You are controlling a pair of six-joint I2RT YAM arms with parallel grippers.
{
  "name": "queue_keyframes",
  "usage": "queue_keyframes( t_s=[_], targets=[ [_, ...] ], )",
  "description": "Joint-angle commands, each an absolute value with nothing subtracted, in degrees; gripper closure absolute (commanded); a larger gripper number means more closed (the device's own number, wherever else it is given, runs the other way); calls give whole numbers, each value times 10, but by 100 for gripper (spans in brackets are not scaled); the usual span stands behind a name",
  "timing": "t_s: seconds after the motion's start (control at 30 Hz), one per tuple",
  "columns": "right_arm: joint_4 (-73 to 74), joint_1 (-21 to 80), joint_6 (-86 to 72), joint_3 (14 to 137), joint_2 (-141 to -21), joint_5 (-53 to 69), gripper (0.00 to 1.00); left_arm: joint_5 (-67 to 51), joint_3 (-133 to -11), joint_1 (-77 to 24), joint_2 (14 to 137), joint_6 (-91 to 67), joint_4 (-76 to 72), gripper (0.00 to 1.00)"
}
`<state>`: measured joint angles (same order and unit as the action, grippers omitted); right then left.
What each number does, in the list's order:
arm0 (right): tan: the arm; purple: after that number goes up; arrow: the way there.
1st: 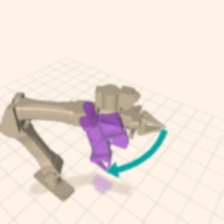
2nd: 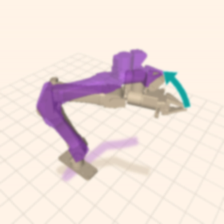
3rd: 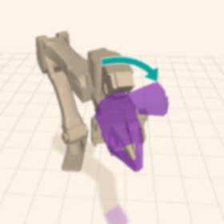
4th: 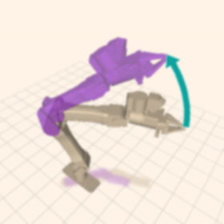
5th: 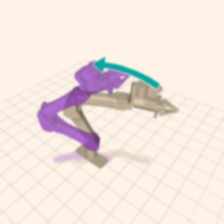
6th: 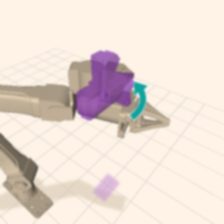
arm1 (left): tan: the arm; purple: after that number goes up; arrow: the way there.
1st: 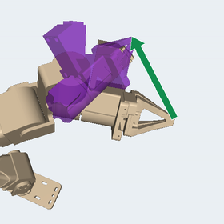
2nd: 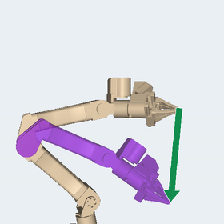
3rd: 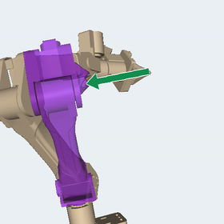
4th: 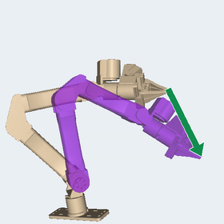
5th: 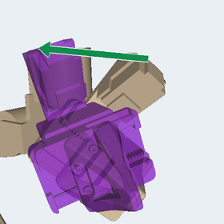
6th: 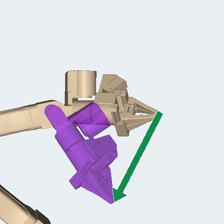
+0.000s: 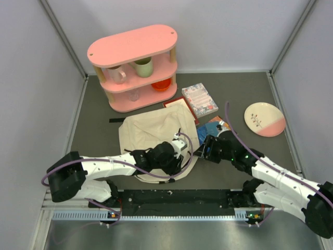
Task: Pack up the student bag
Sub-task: Unzip the student bag at the center of the board.
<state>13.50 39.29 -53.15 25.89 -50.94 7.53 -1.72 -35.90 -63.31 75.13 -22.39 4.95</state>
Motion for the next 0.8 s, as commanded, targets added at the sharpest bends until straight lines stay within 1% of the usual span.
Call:
queue_keyframes(
  t_s=[0.0, 0.1, 0.2, 0.43, 0.47, 0.5, 0.57, 0.6, 0.63, 0.77],
  targets=[
    [106, 423, -559, 259, -526, 81, 42, -21, -365, -620, 737, -207, 55, 59],
    [86, 435, -569, 260, -538, 81, 42, -23, -365, -615, 735, -204, 60, 60],
    [73, 445, -578, 261, -553, 85, 42, -28, -365, -611, 729, -200, 62, 56],
    [61, 477, -593, 260, -579, 70, 43, -39, -360, -603, 726, -195, 63, 55],
    [54, 481, -598, 258, -586, 70, 44, -37, -360, -600, 729, -194, 64, 55],
    [47, 482, -599, 256, -589, 69, 49, -37, -360, -600, 730, -194, 66, 55],
    [33, 483, -602, 255, -602, 66, 51, -39, -364, -598, 735, -195, 63, 55],
    [31, 482, -603, 257, -609, 65, 60, -43, -365, -598, 737, -196, 63, 55],
    [31, 482, -604, 259, -616, 66, 61, -45, -366, -598, 737, -196, 63, 55],
    [29, 482, -601, 264, -639, 62, 62, -45, -367, -597, 734, -199, 63, 55]
  ],
)
